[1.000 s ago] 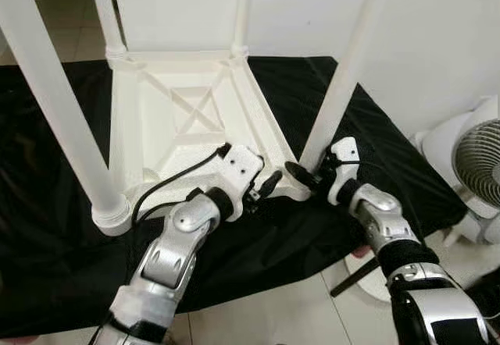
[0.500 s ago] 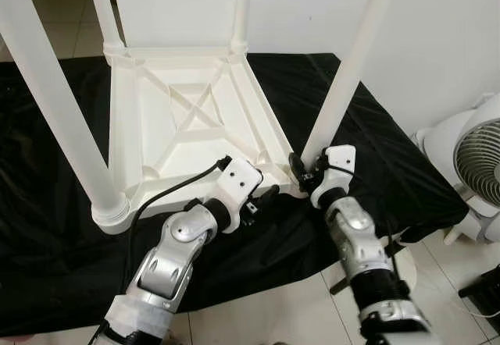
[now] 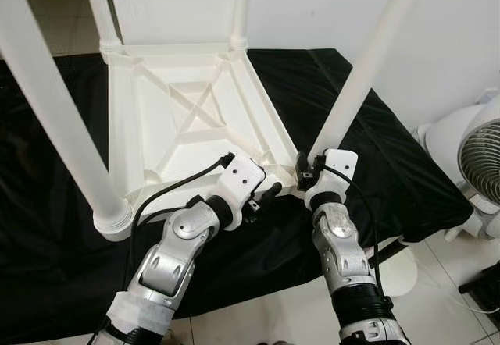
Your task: Building children table
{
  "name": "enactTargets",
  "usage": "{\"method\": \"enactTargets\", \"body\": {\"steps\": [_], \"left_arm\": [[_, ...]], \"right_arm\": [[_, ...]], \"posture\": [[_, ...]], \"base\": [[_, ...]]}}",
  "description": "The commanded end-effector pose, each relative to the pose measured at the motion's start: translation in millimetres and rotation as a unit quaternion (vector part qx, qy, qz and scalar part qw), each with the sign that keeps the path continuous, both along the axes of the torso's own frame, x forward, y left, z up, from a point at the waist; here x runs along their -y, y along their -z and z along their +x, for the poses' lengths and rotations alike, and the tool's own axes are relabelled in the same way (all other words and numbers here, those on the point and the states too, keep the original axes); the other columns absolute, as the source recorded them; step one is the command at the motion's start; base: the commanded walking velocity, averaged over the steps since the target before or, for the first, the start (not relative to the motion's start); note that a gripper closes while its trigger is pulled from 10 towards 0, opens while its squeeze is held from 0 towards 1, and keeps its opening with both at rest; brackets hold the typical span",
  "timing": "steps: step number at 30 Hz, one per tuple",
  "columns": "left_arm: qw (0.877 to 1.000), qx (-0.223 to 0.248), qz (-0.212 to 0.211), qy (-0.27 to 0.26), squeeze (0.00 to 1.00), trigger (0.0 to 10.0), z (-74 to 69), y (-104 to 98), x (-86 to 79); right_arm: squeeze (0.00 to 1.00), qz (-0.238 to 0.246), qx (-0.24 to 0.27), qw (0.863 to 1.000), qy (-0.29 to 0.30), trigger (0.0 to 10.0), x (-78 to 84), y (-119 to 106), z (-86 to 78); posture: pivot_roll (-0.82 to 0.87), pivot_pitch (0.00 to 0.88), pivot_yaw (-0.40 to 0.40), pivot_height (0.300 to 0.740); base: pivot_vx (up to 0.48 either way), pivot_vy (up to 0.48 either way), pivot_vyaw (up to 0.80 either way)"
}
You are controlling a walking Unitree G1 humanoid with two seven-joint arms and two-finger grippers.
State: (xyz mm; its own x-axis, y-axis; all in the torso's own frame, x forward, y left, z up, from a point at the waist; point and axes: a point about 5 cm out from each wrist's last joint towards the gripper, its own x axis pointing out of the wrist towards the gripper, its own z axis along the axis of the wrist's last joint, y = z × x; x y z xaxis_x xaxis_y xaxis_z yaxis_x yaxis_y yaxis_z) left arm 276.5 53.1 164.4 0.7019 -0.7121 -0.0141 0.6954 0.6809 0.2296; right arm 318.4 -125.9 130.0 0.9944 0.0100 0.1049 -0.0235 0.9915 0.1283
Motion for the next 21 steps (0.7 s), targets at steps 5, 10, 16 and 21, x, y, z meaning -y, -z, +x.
{"method": "enactTargets", "body": {"steps": [5,10,16,21], "left_arm": [[1.0,-0.009,0.0,-0.012,0.0,10.0,-3.0,4.9,-0.3],[1.0,-0.008,-0.004,-0.014,0.0,10.0,-2.1,4.3,0.4],[1.0,-0.007,-0.005,-0.014,0.0,10.0,-1.2,3.8,1.5],[1.0,-0.006,-0.005,-0.014,0.0,10.0,-0.4,3.7,1.2]], "right_arm": [[1.0,-0.006,0.006,0.998,-0.068,10.0,19.9,-1.4,0.4],[0.0,-0.048,0.014,0.983,-0.176,10.0,28.3,-5.2,-4.8],[0.0,-0.102,0.006,0.956,-0.275,10.0,40.1,-5.3,-8.4],[0.0,-0.139,-0.009,0.934,-0.33,10.0,50.5,-5.1,-6.6]], "posture": [[0.06,0.047,-0.085,0.74],[0.05,0.036,-0.093,0.74],[0.04,0.026,-0.093,0.74],[0.04,0.018,-0.09,0.74]], "base": [[0.0,0.0,0.0],[0.0,0.0,0.0],[0.0,0.0,0.0],[0.0,0.0,0.0]]}}
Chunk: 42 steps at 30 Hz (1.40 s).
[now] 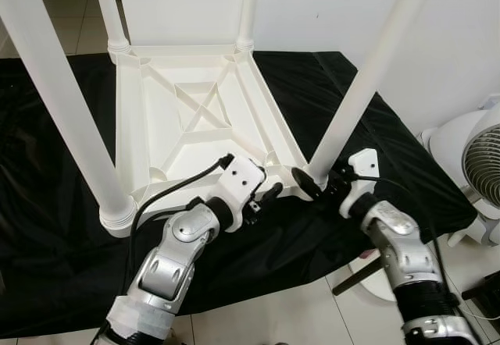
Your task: Building children table
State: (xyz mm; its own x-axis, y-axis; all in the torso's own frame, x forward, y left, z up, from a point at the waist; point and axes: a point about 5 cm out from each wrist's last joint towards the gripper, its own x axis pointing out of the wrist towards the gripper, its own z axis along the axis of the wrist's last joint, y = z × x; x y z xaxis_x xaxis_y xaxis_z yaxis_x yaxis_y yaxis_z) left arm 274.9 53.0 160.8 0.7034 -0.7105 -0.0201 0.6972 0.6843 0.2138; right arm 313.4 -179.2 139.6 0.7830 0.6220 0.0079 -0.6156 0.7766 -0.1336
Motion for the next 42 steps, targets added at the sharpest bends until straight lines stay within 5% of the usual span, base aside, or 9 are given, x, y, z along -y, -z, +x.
{"method": "enactTargets", "body": {"steps": [1,9,10,12,13,25,31,35,42], "left_arm": [[1.0,0.002,-0.002,-0.012,0.0,10.0,1.6,-0.1,1.2],[1.0,0.004,-0.004,-0.011,0.0,10.0,2.1,-1.0,0.6],[1.0,0.004,-0.004,-0.011,0.0,10.0,1.9,-0.6,0.6],[1.0,0.004,-0.003,-0.011,0.0,10.0,1.8,-0.4,0.6],[1.0,0.004,-0.003,-0.01,0.0,10.0,2.0,-0.8,0.3],[1.0,0.006,-0.002,-0.011,0.0,10.0,2.0,-1.0,-0.3],[1.0,0.006,-0.003,-0.012,0.0,10.0,0.4,-0.4,-1.2],[1.0,0.004,-0.005,-0.011,0.0,10.0,-0.1,0.0,0.1],[1.0,0.002,-0.007,-0.004,0.0,10.0,-0.2,-0.2,3.0]], "right_arm": [[0.0,-0.016,-0.013,0.999,-0.029,10.0,0.3,5.5,-0.4],[0.0,-0.083,-0.025,0.994,-0.062,10.0,16.6,5.8,12.6],[0.0,-0.085,-0.027,0.994,-0.062,3.5,18.2,5.6,14.5],[0.0,-0.089,-0.028,0.994,-0.064,3.5,19.3,6.1,16.8],[0.0,-0.096,-0.031,0.993,-0.066,0.0,20.0,7.4,19.2],[0.0,-0.09,-0.036,0.992,-0.079,0.0,12.9,14.1,22.0],[0.0,-0.079,-0.031,0.996,-0.034,0.0,7.4,17.8,22.7],[0.0,-0.022,-0.024,0.999,0.015,0.0,-10.4,24.1,16.2],[0.0,0.005,-0.012,0.998,0.068,0.0,-38.0,30.2,-1.1]], "posture": [[0.04,0.016,-0.091,0.74],[0.05,0.0,-0.086,0.74],[0.05,0.0,-0.086,0.74],[0.05,0.0,-0.086,0.74],[0.06,0.0,-0.085,0.74],[0.07,0.0,-0.093,0.74],[0.07,0.0,-0.098,0.74],[0.06,0.0,-0.095,0.74],[0.05,0.0,-0.086,0.74]], "base": [[0.0,0.0,0.0],[0.0,0.0,0.0],[0.0,0.0,0.0],[0.0,0.0,0.0],[0.0,0.0,0.0],[0.0,0.0,0.0],[0.0,0.0,0.0],[0.0,0.0,0.0],[0.0,0.0,0.0]]}}
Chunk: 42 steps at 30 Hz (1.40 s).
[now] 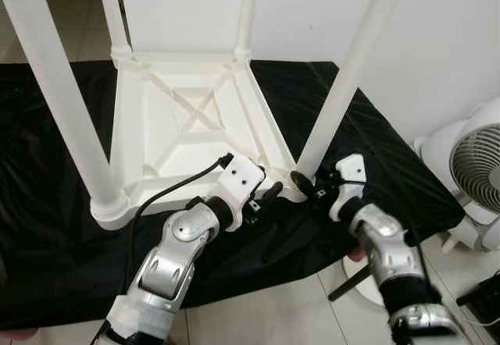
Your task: Building children table
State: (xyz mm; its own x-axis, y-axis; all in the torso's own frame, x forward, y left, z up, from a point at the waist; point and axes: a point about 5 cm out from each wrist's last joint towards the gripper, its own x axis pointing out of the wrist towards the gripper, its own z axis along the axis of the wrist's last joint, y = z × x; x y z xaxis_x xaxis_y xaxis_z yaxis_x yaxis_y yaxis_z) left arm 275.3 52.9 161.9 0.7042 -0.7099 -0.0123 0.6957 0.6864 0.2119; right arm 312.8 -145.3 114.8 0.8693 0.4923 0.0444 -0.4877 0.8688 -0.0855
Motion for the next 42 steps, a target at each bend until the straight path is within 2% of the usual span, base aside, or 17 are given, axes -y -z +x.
{"method": "enactTargets", "body": {"steps": [1,3,4,7,9,11,18,19,20,21,25,26,33,35,36,37,42], "left_arm": [[1.0,0.0,-0.004,-0.002,0.0,10.0,-0.5,0.4,3.5],[1.0,0.001,-0.004,-0.001,0.0,10.0,0.3,0.0,3.7],[1.0,0.001,-0.004,-0.001,0.0,10.0,0.3,0.0,3.7],[1.0,0.001,-0.006,-0.002,0.0,10.0,0.6,-0.1,4.0],[1.0,0.001,-0.006,-0.002,0.0,10.0,0.6,-0.1,4.0],[1.0,0.0,-0.007,-0.002,0.0,10.0,0.1,-0.1,4.9],[1.0,-0.001,-0.009,-0.002,0.0,10.0,0.2,0.0,5.4],[1.0,-0.001,-0.009,-0.003,0.0,10.0,0.7,-0.1,4.9],[1.0,-0.001,-0.009,-0.003,0.0,10.0,0.7,-0.1,4.9],[1.0,-0.001,-0.009,-0.004,0.0,10.0,1.1,-0.6,4.3],[1.0,0.0,-0.01,-0.006,0.0,10.0,1.6,-1.2,3.6],[1.0,0.0,-0.01,-0.006,0.0,10.0,1.5,-1.4,3.7],[1.0,-0.001,-0.012,-0.005,0.0,10.0,1.2,-1.9,3.7],[1.0,-0.001,-0.012,-0.005,0.0,10.0,1.2,-1.9,3.7],[1.0,-0.001,-0.012,-0.005,0.0,10.0,1.4,-2.2,3.4],[1.0,-0.001,-0.012,-0.006,0.0,10.0,1.5,-2.6,3.2],[1.0,-0.002,-0.013,-0.007,0.0,10.0,1.4,-3.2,2.5]], "right_arm": [[0.0,-0.02,-0.012,1.0,0.006,0.0,-7.9,5.3,-2.8],[0.0,-0.005,-0.027,0.997,0.077,0.0,-10.3,7.7,-4.8],[0.0,-0.005,-0.027,0.997,0.077,0.0,-10.3,7.7,-4.8],[0.0,0.0,-0.035,0.98,0.197,0.0,-6.2,10.5,-7.9],[0.0,0.0,-0.035,0.98,0.197,0.0,-6.2,10.5,-7.9],[0.0,0.013,-0.049,0.965,0.257,0.0,-6.0,14.0,-11.3],[0.0,0.044,-0.041,0.967,0.247,0.0,-16.9,4.9,-13.1],[0.0,0.048,-0.039,0.967,0.246,1.1,-17.4,3.9,-13.6],[0.0,0.048,-0.039,0.967,0.246,1.1,-17.4,3.9,-13.6],[0.0,0.051,-0.034,0.967,0.248,10.0,-17.1,1.6,-13.6],[0.0,0.068,-0.023,0.967,0.243,10.0,-14.3,-3.6,-12.4],[1.0,0.08,-0.018,0.967,0.243,10.0,-10.5,-6.8,-11.5],[1.0,0.097,0.003,0.98,0.176,10.0,3.4,-18.2,-7.5],[1.0,0.097,0.003,0.98,0.176,10.0,3.4,-18.2,-7.5],[1.0,0.08,0.002,0.987,0.138,10.0,8.1,-19.2,-5.8],[0.0,0.06,-0.003,0.993,0.098,10.0,14.0,-18.8,-4.0],[0.0,0.015,-0.004,1.0,0.025,10.0,26.9,-19.5,1.2]], "posture": [[0.05,0.0,-0.086,0.74],[0.05,0.0,-0.087,0.74],[0.05,0.0,-0.087,0.74],[0.05,0.0,-0.091,0.74],[0.05,0.0,-0.091,0.74],[0.05,0.0,-0.093,0.74],[0.05,0.0,-0.09,0.74],[0.05,0.0,-0.089,0.74],[0.05,0.0,-0.089,0.74],[0.05,0.0,-0.09,0.74],[0.05,0.0,-0.089,0.74],[0.05,0.0,-0.089,0.74],[0.05,0.0,-0.085,0.74],[0.05,0.0,-0.085,0.74],[0.05,0.0,-0.084,0.74],[0.05,0.0,-0.084,0.74],[0.05,0.002,-0.082,0.74]], "base": [[0.0,0.0,0.0],[0.0,0.0,0.0],[0.0,0.0,0.0],[0.0,0.0,0.0],[0.0,0.0,0.0],[0.0,0.0,0.0],[0.0,0.0,0.0],[0.0,0.0,0.0],[0.0,0.0,0.0],[0.0,0.0,0.0],[0.0,0.0,0.0],[0.0,0.0,0.0],[0.0,0.0,0.0],[0.0,0.0,0.0],[0.0,0.0,0.0],[0.0,0.0,0.0],[0.0,0.0,0.0]]}}
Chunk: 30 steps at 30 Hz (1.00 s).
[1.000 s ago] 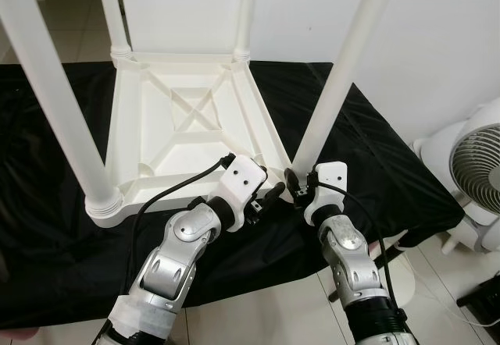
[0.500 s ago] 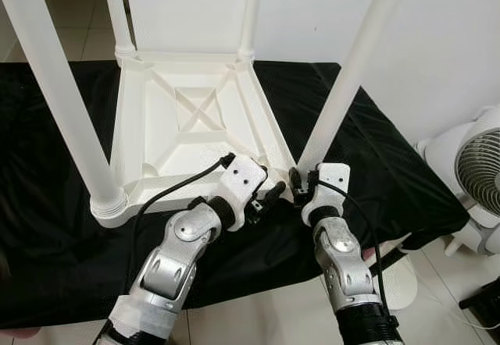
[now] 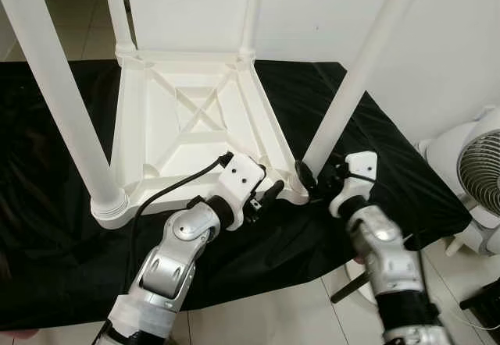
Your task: Building children table
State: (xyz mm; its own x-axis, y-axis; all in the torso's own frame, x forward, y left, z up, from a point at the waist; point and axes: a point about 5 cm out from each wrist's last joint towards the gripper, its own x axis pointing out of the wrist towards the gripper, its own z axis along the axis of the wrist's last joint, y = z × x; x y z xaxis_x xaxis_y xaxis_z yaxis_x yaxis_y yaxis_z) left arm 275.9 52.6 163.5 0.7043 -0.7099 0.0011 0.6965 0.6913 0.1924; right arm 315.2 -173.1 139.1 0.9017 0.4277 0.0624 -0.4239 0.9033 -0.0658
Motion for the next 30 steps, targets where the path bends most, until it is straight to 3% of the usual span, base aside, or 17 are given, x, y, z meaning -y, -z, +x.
{"method": "enactTargets", "body": {"steps": [1,8,16,17,18,19,30], "left_arm": [[1.0,0.0,-0.001,-0.007,0.0,10.0,0.4,-1.4,1.9],[1.0,0.001,-0.001,-0.013,0.0,10.0,1.8,-3.6,-0.9],[1.0,0.002,0.0,-0.013,0.0,10.0,3.6,-4.9,-1.4],[1.0,0.003,-0.001,-0.011,0.0,10.0,4.0,-5.8,-1.1],[1.0,0.003,-0.001,-0.011,0.0,10.0,4.0,-5.8,-1.1],[1.0,0.004,-0.001,-0.011,0.0,10.0,4.4,-6.4,-1.2],[1.0,0.001,-0.003,-0.02,0.0,10.0,4.1,-8.3,-4.4]], "right_arm": [[0.0,-0.009,-0.01,0.999,-0.032,10.0,0.8,5.4,0.0],[0.0,-0.066,-0.033,0.988,-0.139,10.0,-2.1,13.8,9.4],[0.0,-0.095,-0.059,0.98,-0.165,9.8,-9.4,26.3,22.4],[0.0,-0.095,-0.061,0.98,-0.163,4.5,-11.2,25.9,25.9],[0.0,-0.095,-0.061,0.98,-0.163,4.5,-11.2,25.9,25.9],[0.0,-0.094,-0.059,0.981,-0.162,0.0,-13.0,24.4,28.9],[0.0,-0.085,-0.056,0.983,-0.155,0.0,-7.9,30.1,30.1]], "posture": [[0.05,0.006,-0.08,0.74],[0.07,0.014,-0.072,0.74],[0.07,0.014,-0.057,0.74],[0.07,0.016,-0.056,0.74],[0.07,0.016,-0.056,0.74],[0.08,0.016,-0.057,0.74],[0.08,0.042,-0.059,0.74]], "base": [[0.0,0.0,0.0],[0.0,0.0,0.0],[0.0,0.0,0.0],[0.0,0.0,0.0],[0.0,0.0,0.0],[0.0,0.0,0.0],[0.0,0.0,0.0]]}}
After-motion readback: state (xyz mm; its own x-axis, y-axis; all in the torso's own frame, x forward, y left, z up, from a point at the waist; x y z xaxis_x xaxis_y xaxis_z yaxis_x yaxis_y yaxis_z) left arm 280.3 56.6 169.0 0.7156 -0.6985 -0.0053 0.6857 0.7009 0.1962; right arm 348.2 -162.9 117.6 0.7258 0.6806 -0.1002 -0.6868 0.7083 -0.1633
